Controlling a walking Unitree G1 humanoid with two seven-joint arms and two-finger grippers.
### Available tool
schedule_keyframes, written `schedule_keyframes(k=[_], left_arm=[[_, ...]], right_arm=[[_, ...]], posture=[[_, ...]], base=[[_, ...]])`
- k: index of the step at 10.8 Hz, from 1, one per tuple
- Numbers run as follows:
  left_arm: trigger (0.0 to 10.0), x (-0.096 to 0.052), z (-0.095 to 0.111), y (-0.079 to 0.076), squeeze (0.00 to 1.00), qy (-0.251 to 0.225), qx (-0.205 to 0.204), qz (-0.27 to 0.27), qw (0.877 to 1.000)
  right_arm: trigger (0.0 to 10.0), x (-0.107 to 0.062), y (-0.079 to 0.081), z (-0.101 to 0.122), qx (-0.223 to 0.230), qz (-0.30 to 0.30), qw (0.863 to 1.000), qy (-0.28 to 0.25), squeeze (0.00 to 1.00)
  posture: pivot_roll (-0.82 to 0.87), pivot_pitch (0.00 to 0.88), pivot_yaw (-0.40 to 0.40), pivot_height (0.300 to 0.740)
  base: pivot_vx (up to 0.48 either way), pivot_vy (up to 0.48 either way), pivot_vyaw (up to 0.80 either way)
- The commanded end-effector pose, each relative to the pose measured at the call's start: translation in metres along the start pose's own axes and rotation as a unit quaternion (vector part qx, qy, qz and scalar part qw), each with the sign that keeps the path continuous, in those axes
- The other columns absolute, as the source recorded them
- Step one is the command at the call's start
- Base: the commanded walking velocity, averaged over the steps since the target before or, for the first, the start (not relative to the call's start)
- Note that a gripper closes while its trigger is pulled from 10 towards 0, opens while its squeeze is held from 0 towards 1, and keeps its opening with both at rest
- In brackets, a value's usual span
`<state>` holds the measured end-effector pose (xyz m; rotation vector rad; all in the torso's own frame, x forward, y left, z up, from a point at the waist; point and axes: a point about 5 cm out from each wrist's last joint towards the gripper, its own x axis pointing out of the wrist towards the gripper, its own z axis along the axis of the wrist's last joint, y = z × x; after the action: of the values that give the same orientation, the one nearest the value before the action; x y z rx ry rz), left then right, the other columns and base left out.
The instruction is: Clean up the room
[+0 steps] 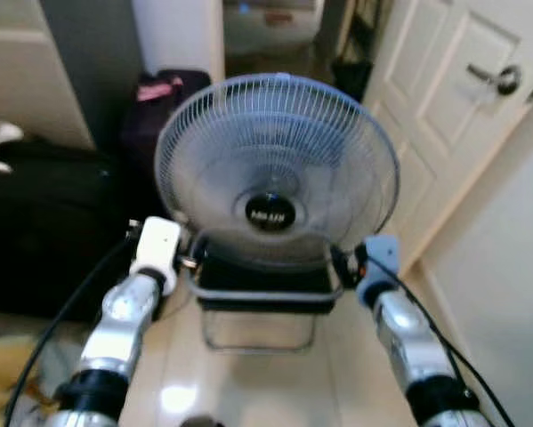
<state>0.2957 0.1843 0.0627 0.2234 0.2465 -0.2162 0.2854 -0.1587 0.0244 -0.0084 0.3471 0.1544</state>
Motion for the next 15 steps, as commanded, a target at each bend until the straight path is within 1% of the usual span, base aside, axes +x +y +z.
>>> schedule_keyframes(k=[1,2,3,4,5,6,7,8,9,10,11,12,13,14,15], left_arm=[[10.0,0.0,-0.018,-0.011,0.25,0.037,0.022,-0.033,0.999],[10.0,-0.001,-0.031,-0.017,0.25,0.064,0.041,-0.054,0.996],[10.0,-0.006,-0.062,-0.027,0.25,0.13,0.054,-0.077,0.987],[10.0,-0.015,-0.084,-0.03,0.25,0.179,0.069,-0.091,0.977],[10.0,-0.027,-0.105,-0.031,0.26,0.22,0.052,-0.089,0.97],[10.0,-0.048,-0.133,-0.041,0.26,0.281,0.025,-0.103,0.954],[10.0,-0.056,-0.143,-0.043,0.26,0.301,0.015,-0.105,0.948],[10.0,-0.086,-0.171,-0.049,0.26,0.364,-0.029,-0.086,0.927],[10.0,-0.1,-0.181,-0.053,0.26,0.383,-0.048,-0.088,0.918],[10.0,-0.115,-0.19,-0.063,0.26,0.395,-0.061,-0.106,0.91],[10.0,-0.121,-0.193,-0.066,0.26,0.398,-0.097,-0.097,0.907],[10.0,-0.123,-0.194,-0.069,0.25,0.395,-0.139,-0.082,0.904],[10.0,-0.124,-0.194,-0.075,0.25,0.389,-0.155,-0.082,0.904],[10.0,-0.124,-0.194,-0.076,0.25,0.388,-0.155,-0.083,0.905],[10.0,-0.118,-0.19,-0.077,0.25,0.376,-0.16,-0.084,0.909]], right_arm=[[10.0,-0.005,-0.007,-0.016,-0.002,0.003,0.999,0.037,0.0],[10.0,-0.007,-0.008,-0.026,-0.007,0.002,0.998,0.058,0.0],[10.0,-0.011,-0.011,-0.051,-0.004,-0.015,0.993,0.118,0.0],[10.0,-0.017,-0.01,-0.073,-0.004,-0.037,0.984,0.173,0.0],[10.0,-0.029,-0.005,-0.095,-0.007,-0.047,0.975,0.218,0.0],[10.0,-0.05,-0.001,-0.124,0.011,-0.067,0.957,0.282,0.0],[10.0,-0.056,0.0,-0.133,0.021,-0.074,0.949,0.305,0.0],[10.0,-0.084,0.01,-0.163,0.048,-0.081,0.927,0.364,0.0],[10.0,-0.101,0.019,-0.178,0.044,-0.077,0.913,0.399,0.0],[10.0,-0.118,0.039,-0.193,0.031,-0.053,0.899,0.433,0.0],[10.0,-0.12,0.046,-0.195,0.018,-0.038,0.897,0.441,0.0],[10.0,-0.12,0.051,-0.195,0.01,-0.028,0.896,0.443,0.0],[10.0,-0.115,0.056,-0.192,-0.004,-0.02,0.9,0.436,0.0],[10.0,-0.11,0.058,-0.188,-0.01,-0.017,0.905,0.425,0.0],[10.0,-0.099,0.064,-0.18,-0.001,-0.014,0.913,0.408,0.0]], posture=[[-0.02,0.0,-0.016,0.74],[-0.02,0.0,-0.016,0.74],[0.02,0.0,-0.024,0.74],[0.01,0.0,-0.004,0.74],[-0.02,0.0,0.044,0.74],[-0.02,0.0,0.058,0.74],[-0.02,0.0,0.058,0.74],[-0.03,0.0,0.064,0.74],[-0.03,0.0,0.066,0.74],[-0.02,0.0,0.055,0.74],[-0.01,0.0,0.039,0.74],[0.0,0.0,0.028,0.74],[0.02,0.0,0.007,0.74],[0.02,0.0,0.002,0.74],[0.02,0.0,0.001,0.74]], base=[[0.0,0.0,0.0],[0.0,0.0,0.0],[0.0,0.0,0.0],[0.0,0.0,0.0],[0.0,0.0,0.0],[0.0,0.0,0.0],[0.0,0.0,0.0],[0.0,0.0,0.0],[0.0,0.0,0.0],[0.0,0.0,0.0],[0.0,0.0,0.0],[0.0,0.0,0.0],[0.0,0.0,0.0],[0.0,0.0,0.0],[0.0,0.0,0.0]])
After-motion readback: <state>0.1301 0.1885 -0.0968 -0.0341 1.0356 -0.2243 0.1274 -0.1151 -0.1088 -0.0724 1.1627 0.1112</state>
